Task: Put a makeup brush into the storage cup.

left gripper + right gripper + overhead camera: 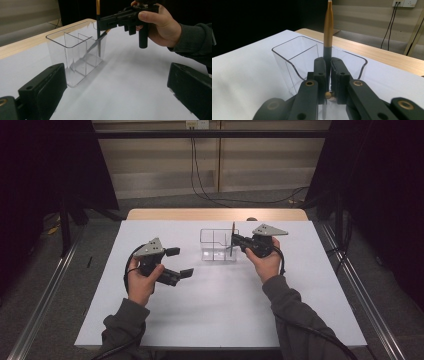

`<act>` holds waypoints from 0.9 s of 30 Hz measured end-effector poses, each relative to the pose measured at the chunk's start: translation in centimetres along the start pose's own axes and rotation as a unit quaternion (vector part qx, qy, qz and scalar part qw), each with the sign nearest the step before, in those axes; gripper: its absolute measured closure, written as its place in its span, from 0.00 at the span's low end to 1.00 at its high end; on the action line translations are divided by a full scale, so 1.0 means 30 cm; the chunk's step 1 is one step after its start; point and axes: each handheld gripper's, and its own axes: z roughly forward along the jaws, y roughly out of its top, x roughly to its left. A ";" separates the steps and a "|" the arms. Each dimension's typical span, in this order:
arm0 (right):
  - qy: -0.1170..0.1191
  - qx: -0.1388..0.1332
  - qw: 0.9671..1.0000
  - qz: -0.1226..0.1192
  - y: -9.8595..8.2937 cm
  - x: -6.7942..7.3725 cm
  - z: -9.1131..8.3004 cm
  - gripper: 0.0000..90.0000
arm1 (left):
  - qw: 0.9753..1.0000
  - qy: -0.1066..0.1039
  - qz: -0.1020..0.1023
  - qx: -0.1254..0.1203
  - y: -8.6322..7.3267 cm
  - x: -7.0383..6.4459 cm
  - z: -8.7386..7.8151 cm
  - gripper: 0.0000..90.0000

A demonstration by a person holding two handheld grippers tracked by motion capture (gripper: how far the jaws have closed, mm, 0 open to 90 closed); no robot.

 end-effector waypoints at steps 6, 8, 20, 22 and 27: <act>-0.001 0.001 1.000 0.004 -0.003 0.001 0.000 0.86 | 1.000 0.002 -0.001 0.000 0.001 -0.002 -0.001 0.02; -0.002 0.002 1.000 0.004 -0.006 0.002 0.000 0.85 | 1.000 -0.001 -0.001 0.000 0.000 -0.001 -0.001 0.02; -0.009 -0.001 1.000 -0.002 0.005 0.002 -0.013 0.76 | 1.000 -0.001 0.002 0.004 0.000 -0.002 0.001 0.02; -0.013 -0.001 1.000 0.001 0.005 0.002 -0.015 0.73 | 1.000 -0.002 0.001 0.003 -0.001 -0.002 0.001 0.02; -0.011 -0.003 1.000 -0.001 0.006 0.004 -0.021 0.69 | 1.000 -0.002 0.002 0.003 -0.001 -0.001 0.003 0.02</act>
